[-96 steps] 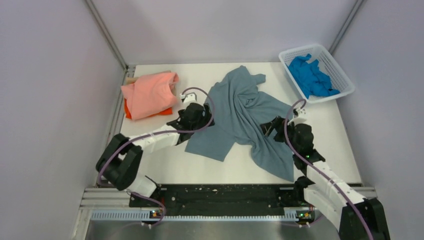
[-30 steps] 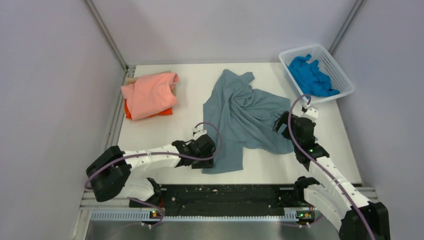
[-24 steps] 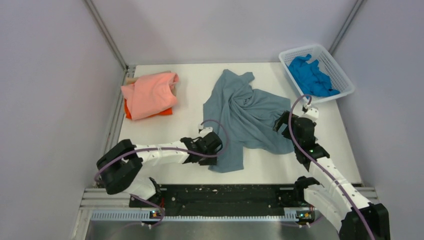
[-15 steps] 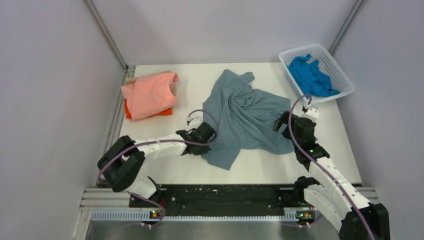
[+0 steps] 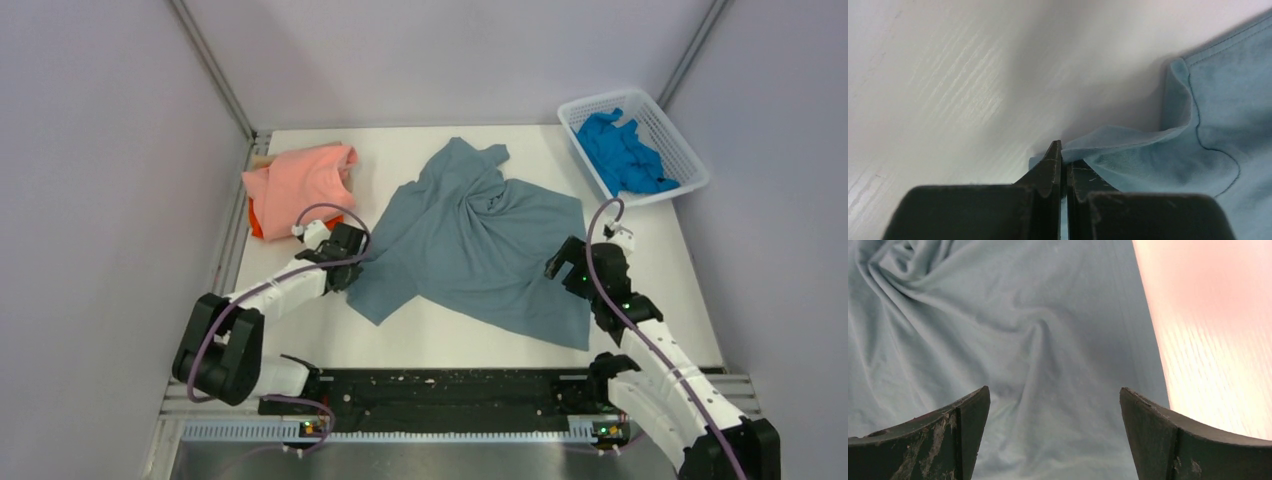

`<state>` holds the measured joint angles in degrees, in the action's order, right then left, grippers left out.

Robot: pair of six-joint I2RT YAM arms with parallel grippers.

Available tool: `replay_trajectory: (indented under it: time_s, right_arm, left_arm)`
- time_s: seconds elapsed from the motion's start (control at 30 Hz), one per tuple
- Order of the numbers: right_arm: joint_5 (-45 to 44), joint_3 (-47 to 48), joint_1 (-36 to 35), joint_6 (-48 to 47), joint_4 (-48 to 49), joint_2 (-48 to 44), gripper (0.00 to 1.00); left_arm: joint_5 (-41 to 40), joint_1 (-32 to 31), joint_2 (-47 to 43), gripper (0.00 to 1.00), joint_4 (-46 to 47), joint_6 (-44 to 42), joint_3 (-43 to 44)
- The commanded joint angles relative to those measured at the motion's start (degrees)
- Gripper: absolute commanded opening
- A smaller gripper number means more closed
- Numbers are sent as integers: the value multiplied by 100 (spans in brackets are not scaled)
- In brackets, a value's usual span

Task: Fold and stack the t-shirts
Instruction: Flatten out the tshirt

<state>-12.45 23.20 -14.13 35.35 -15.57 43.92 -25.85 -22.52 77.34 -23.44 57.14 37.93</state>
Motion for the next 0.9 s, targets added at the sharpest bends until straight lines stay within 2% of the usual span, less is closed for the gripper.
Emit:
replay_trajectory:
  time_s: [0.0,0.1,0.23,0.4,0.47,0.63,0.87]
  right_arm:
    - [325,65,0,498,-1094,-291,99]
    - [481,122,-11,738,-1866,-474,99]
    - [497,-51,-9,1556,-2340,-475,99]
    - [448,213,-11,1898,-2879,-186,99]
    - [676,254,-18,1933,-2938,-60,98]
    - [544,383,-23,1806,-3316,290,98]
    - [505,346,-21,1545,-3255,751,92]
  left_arm:
    - [494,177,-175,0,686,-263,-46]
    - [766,170,-304,0,1027,-306,-243]
    - [625,172,-568,0,905,-298,-313]
    - [716,174,-727,0,911,-402,-360]
    - [727,171,-723,0,844,-447,-302]
    - [682,170,-830,0,770,-486,-283]
    - [599,172,-871,0,705,-507,-235]
